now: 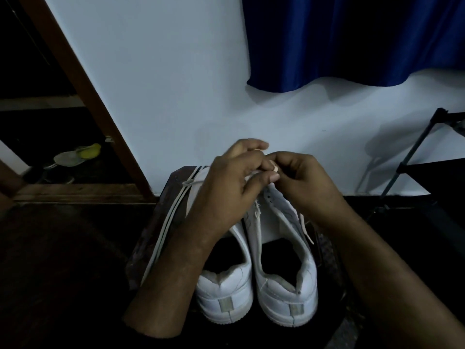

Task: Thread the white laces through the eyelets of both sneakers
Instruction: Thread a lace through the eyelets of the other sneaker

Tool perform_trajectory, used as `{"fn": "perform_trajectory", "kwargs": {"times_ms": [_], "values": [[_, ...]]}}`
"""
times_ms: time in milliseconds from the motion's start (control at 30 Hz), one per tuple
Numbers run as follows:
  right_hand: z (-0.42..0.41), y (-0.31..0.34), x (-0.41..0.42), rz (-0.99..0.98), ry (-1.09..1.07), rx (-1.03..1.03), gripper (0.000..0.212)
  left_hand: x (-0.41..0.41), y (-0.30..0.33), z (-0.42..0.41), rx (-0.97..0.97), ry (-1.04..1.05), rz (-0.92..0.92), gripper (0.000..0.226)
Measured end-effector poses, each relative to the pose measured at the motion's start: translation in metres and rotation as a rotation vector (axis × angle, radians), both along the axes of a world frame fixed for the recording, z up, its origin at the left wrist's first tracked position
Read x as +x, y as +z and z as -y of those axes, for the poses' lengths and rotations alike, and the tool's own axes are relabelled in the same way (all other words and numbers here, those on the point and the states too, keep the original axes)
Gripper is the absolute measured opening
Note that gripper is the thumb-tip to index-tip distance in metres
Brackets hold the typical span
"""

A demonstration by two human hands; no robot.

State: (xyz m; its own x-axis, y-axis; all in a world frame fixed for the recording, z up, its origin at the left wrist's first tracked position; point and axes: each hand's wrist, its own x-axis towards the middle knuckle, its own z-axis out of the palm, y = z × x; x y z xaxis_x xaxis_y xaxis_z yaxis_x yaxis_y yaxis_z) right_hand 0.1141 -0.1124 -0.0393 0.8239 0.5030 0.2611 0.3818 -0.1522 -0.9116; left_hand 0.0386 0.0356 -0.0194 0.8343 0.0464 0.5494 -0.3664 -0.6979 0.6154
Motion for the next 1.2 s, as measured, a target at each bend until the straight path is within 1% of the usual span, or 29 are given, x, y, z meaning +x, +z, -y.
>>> {"fn": "perform_trajectory", "kwargs": {"times_ms": [67, 200, 267, 333, 433, 500, 533, 600, 633, 667, 733, 767, 833, 933, 1000, 1100, 1167, 1200], "values": [[0.001, 0.001, -0.003, -0.009, 0.061, -0.012, 0.019, 0.001, -0.001, -0.003, 0.022, 0.004, 0.009, 0.009], [0.003, 0.002, -0.005, -0.089, 0.148, 0.002, 0.021, 0.0, -0.001, -0.016, 0.071, 0.13, -0.033, 0.006], [0.004, 0.004, -0.005, -0.093, 0.127, 0.052, 0.018, -0.004, 0.003, -0.016, 0.007, 0.099, -0.101, 0.006], [0.005, 0.007, -0.004, -0.144, 0.074, 0.127, 0.014, -0.008, 0.007, -0.01, -0.01, 0.084, -0.117, 0.005], [0.004, 0.005, -0.002, -0.08, -0.013, 0.108, 0.01, -0.013, 0.011, -0.004, -0.038, 0.133, -0.149, 0.006], [0.003, 0.001, -0.001, -0.047, -0.019, 0.057, 0.008, -0.014, 0.012, -0.003, 0.017, 0.173, -0.188, 0.008], [0.002, 0.001, -0.002, -0.053, -0.01, 0.055, 0.007, -0.014, 0.012, -0.003, 0.099, 0.194, -0.205, 0.01], [0.003, 0.002, -0.001, -0.056, 0.002, 0.07, 0.006, -0.01, 0.009, -0.004, 0.271, 0.266, -0.196, 0.015], [0.005, 0.004, 0.0, -0.035, -0.004, 0.065, 0.007, -0.007, 0.007, -0.007, 0.316, 0.324, -0.164, 0.016], [0.008, 0.005, 0.001, -0.011, -0.024, 0.049, 0.008, -0.003, 0.003, -0.01, 0.326, 0.395, -0.118, 0.018], [0.014, 0.006, 0.005, 0.014, -0.084, 0.039, 0.011, 0.0, -0.001, -0.017, 0.263, 0.546, -0.043, 0.018], [0.017, 0.005, 0.008, 0.005, -0.115, 0.055, 0.013, 0.001, -0.003, -0.019, 0.23, 0.597, -0.042, 0.018], [0.019, 0.006, 0.009, -0.033, -0.133, 0.108, 0.014, 0.002, -0.007, -0.021, 0.21, 0.64, -0.104, 0.018], [0.017, 0.011, 0.003, -0.133, -0.039, 0.181, 0.019, 0.004, -0.012, -0.022, 0.209, 0.687, -0.153, 0.015], [0.016, 0.015, -0.002, -0.237, 0.085, 0.27, 0.027, 0.005, -0.014, -0.024, 0.225, 0.701, -0.161, 0.015], [0.016, 0.022, -0.006, -0.367, 0.237, 0.437, 0.029, 0.005, -0.014, -0.023, 0.258, 0.688, -0.167, 0.017], [0.018, 0.025, -0.007, -0.4, 0.339, 0.557, 0.027, 0.006, -0.015, -0.024, 0.272, 0.682, -0.152, 0.016], [0.019, 0.025, -0.007, -0.378, 0.378, 0.577, 0.031, 0.008, -0.017, -0.026, 0.27, 0.676, -0.143, 0.015]]}}
